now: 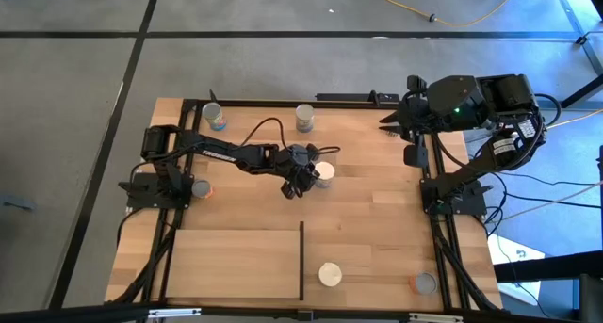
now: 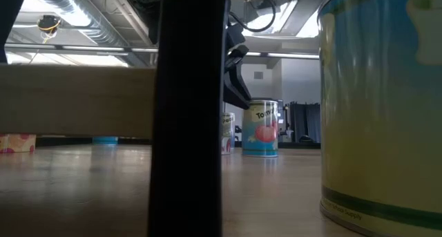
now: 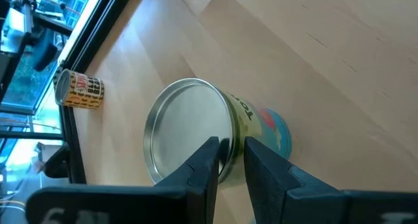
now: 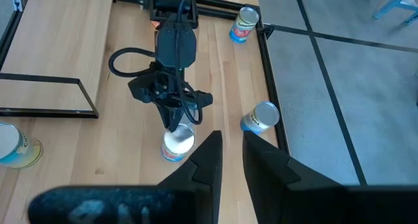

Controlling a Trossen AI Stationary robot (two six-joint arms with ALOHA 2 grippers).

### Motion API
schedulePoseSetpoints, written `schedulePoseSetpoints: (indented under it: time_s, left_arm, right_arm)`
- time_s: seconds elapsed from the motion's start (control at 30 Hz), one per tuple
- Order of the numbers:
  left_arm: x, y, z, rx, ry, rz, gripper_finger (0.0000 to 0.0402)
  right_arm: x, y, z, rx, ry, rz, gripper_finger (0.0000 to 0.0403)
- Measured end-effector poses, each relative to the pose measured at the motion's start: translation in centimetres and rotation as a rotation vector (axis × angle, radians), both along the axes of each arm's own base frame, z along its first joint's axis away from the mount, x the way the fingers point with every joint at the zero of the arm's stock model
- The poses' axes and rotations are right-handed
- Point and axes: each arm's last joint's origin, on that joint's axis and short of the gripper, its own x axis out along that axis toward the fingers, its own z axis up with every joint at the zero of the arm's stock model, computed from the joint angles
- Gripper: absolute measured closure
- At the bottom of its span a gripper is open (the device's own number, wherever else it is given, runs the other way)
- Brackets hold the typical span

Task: Pick and place cans onto a shelf
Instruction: Put the canned tomatoes on the shelf

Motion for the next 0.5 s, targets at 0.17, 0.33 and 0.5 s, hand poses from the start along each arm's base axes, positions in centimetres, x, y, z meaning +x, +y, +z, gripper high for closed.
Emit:
schedulePoseSetpoints:
  time_s: [0.17, 0.33, 0.5]
  left_arm:
    - [0.00, 0.01, 0.00, 0.004, 0.000, 0.000, 0.0350]
    - [0.00, 0.02, 0.01, 0.001, -0.001, 0.007, 0.0387]
    - [-0.04, 0.01, -0.21, -0.049, 0.004, 0.048, 0.0398]
  right_arm:
    - [0.00, 0.00, 0.00, 0.000, 0.000, 0.000, 0.0340]
    - [0.00, 0.00, 0.00, 0.000, 0.000, 0.000, 0.0340]
    - [0.00, 0.00, 0.00, 0.000, 0.000, 0.000, 0.0340]
